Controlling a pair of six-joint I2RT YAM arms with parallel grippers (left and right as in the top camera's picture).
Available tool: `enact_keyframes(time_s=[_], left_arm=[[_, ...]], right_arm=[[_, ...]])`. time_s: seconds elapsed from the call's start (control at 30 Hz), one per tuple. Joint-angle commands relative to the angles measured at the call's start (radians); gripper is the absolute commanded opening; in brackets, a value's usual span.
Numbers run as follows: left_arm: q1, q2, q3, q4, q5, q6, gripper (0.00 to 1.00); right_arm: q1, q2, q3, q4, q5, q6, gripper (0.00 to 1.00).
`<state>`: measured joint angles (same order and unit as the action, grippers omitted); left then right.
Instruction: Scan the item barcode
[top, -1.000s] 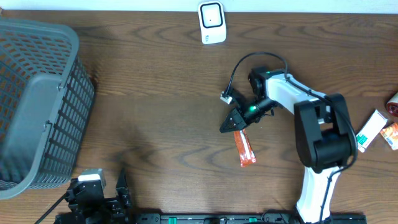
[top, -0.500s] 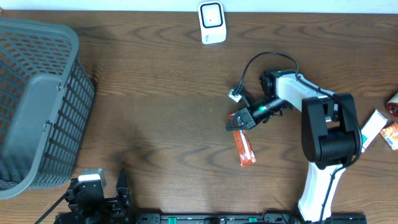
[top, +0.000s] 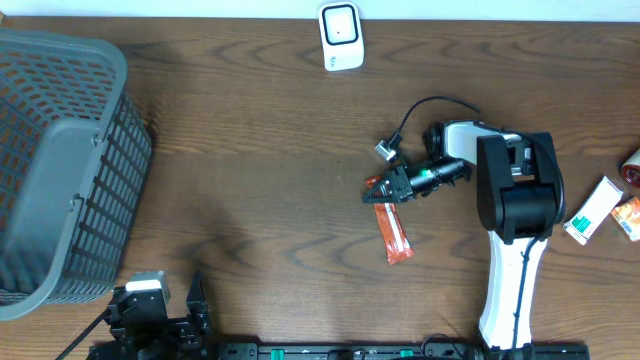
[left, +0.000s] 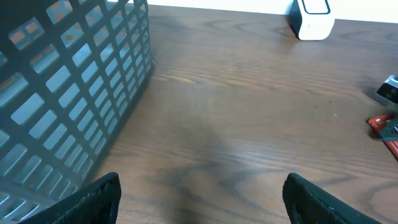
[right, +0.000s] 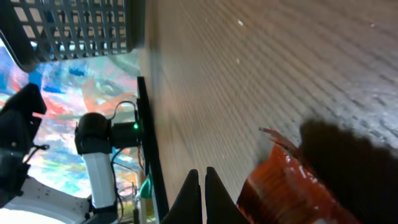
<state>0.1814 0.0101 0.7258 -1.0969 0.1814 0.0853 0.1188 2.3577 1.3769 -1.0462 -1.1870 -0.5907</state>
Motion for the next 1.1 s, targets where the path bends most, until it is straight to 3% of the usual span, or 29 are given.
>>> enact_keyframes(time_s=[0.0,0.2,0.5,0.83,1.07], left_arm=[[-0.003,-0.006,0.003,-0.001,0.006,-0.001,0.84],[-0.003,-0.006,0.003,-0.001,0.006,-0.001,0.84],[-0.003,-0.006,0.003,-0.001,0.006,-0.001,0.84],[-0.003,-0.006,0.003,-0.001,0.006,-0.001,0.84],[-0.003,-0.006,0.003,-0.001,0.006,-0.001,0.84]], right_arm=[[-0.002,0.115,-0.005,0.008,0.193,-0.024,0.01],[-0.002,0.026,0.069,-0.238,0.161,-0.214,0.02],[-0.001,-0.197,0.073,-0.327,0.138,-0.207,0.01],[-0.001,-0.194,-0.015,-0.283,0.187,-0.198,0.01],[-0.001,-0.194,-0.156,-0.058,0.281,0.042,0.01]])
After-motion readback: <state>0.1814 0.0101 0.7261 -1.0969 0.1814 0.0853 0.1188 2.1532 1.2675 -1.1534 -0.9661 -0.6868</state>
